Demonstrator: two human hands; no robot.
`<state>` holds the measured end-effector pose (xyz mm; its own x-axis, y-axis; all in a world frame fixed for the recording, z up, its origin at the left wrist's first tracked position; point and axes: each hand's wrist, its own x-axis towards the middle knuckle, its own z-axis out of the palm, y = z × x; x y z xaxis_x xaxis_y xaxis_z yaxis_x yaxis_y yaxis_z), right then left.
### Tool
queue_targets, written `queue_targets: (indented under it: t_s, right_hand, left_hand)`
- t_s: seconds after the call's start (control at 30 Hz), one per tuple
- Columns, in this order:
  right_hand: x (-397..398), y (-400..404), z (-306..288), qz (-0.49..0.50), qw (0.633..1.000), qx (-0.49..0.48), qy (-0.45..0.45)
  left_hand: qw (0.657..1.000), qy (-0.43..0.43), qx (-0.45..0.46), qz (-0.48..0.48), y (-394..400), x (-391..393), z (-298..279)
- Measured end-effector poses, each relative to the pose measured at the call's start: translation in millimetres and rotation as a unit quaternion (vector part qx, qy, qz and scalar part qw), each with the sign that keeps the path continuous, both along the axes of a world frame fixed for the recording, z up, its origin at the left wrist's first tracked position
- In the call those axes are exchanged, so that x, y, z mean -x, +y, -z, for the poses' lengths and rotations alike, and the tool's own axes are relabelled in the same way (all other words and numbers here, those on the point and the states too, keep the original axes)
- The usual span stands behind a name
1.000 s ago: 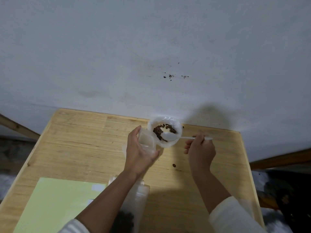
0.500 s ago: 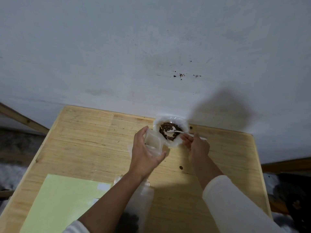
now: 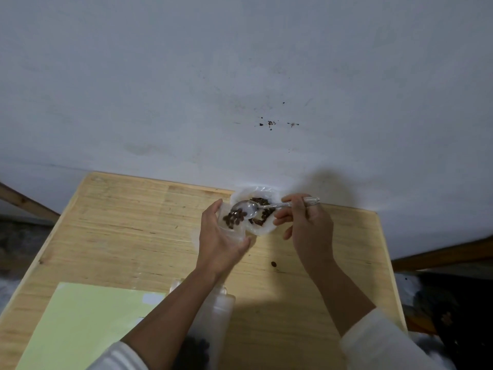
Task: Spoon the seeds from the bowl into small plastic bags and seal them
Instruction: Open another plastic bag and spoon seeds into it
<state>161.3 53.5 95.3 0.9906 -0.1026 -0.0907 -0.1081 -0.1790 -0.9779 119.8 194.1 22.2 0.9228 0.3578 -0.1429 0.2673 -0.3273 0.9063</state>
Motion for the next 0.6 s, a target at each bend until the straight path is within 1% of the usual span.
queue_targets:
  t_s: [0.03, 0.07, 0.1, 0.17, 0.23, 0.3, 0.37, 0.43, 0.6]
  right_hand:
    - [2, 2, 0, 0.004, 0.999, 0.025, -0.025]
    - [3, 3, 1, 0.027, 0.998, 0.038, -0.031]
    - [1, 2, 6, 0.065, 0.997, 0.048, -0.014]
    - [-6, -2, 18, 0.141, 0.985, 0.08, 0.066]
    - [-12, -7, 35, 0.176, 0.968, 0.097, 0.15]
    - [-18, -9, 51, 0.205, 0.953, 0.08, 0.208]
    - [-26, -9, 66, 0.256, 0.933, 0.02, 0.254]
    - [-35, -5, 78, 0.303, 0.91, -0.059, 0.278]
    - [-44, 7, 88, 0.318, 0.872, -0.241, 0.284]
  left_hand:
    - [1.0, -0.001, -0.001, 0.0, 0, 0, -1]
    - [1.0, -0.002, 0.0, 0.0, 1, 0, 0]
    - [1.0, -0.003, 0.004, 0.0, 1, 0, -1]
    - [1.0, -0.004, 0.008, 0.0, 2, 2, -1]
    - [1.0, -0.006, 0.002, 0.002, 3, 3, 1]
    - [1.0, -0.008, -0.005, 0.002, 4, 3, 2]
    - [1.0, -0.01, -0.013, 0.005, 4, 3, 3]
    - [1.0, -0.009, -0.019, 0.006, 5, 2, 5]
    - [0.999, -0.003, -0.035, 0.006, 5, -2, 7]
